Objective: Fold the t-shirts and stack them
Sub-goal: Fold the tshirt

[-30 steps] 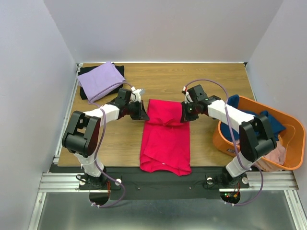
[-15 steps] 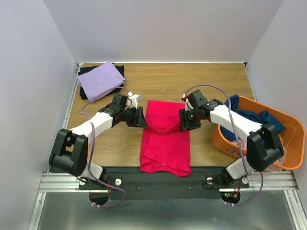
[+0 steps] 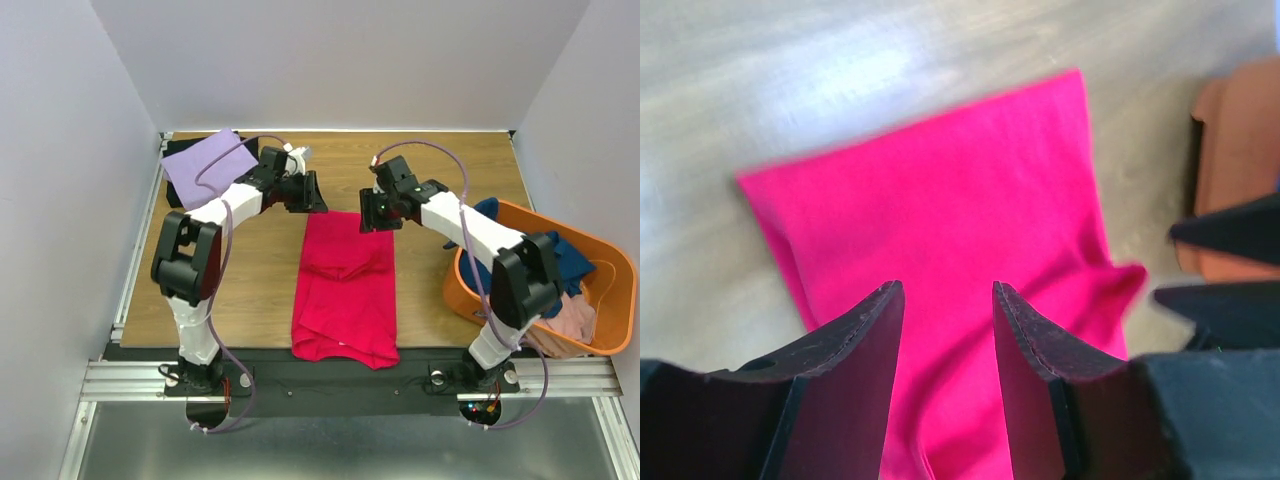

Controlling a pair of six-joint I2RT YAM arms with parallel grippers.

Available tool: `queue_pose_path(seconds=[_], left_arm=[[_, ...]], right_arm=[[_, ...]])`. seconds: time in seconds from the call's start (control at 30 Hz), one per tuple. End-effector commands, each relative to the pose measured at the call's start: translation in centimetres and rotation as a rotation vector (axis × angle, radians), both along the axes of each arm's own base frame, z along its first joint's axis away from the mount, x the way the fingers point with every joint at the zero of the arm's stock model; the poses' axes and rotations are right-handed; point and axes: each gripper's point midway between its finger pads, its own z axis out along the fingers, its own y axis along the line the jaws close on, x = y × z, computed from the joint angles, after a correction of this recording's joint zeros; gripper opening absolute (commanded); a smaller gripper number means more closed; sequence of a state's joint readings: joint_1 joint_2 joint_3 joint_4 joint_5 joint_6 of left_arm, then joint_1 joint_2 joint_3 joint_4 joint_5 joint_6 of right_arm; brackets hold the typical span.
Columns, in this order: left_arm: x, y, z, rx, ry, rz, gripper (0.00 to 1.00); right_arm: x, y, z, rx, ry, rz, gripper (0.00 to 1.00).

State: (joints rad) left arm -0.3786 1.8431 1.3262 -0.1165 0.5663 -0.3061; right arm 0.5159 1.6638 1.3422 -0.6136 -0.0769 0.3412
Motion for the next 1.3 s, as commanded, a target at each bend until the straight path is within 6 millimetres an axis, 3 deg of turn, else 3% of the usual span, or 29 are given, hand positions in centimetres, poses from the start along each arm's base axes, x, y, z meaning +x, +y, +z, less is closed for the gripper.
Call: queue_pose_path(seconds=[0.0, 0.07, 0.17, 0.33, 0.63, 0.97, 1.1, 1.27], left_arm=[[1.7, -1.5, -0.3, -0.004, -0.004, -0.009, 0.52], [1.1, -2.3, -1.4, 0.014, 0.002, -0.035, 0.52], [-0.3, -2.9, -2.6, 0.026, 0.022, -0.064, 0.52], [-2.5, -3.8, -3.9, 0.016, 0.04, -0.097, 0.52], [-4.4, -3.2, -7.6, 0.04, 0.122, -0.092, 0.52], [-5.8, -2.3, -9.2, 0.071, 0.146, -0.103, 0.52], [-6.0, -2.3, -8.8, 0.065, 0.142, -0.106, 0.52], [-6.1, -1.9, -8.4, 0.074, 0.127, -0.094, 0.52]], right_arm=[[2.1, 0.6, -2.5, -0.02, -0.014, -0.023, 0.54], [1.6, 0.0, -4.3, -0.054, 0.017, -0.025, 0.54], [0.3, -0.4, -5.5, -0.07, 0.048, 0.014, 0.54], [-2.6, -0.4, -6.2, -0.033, 0.108, 0.045, 0.54], [-7.7, 0.8, -5.2, 0.04, 0.146, 0.141, 0.54], [-14.1, 0.7, -4.9, 0.071, 0.275, 0.246, 0.54], [-13.2, 0.7, -3.4, 0.065, 0.22, 0.232, 0.54], [-8.6, 0.9, -1.5, 0.019, 0.118, 0.066, 0.54]])
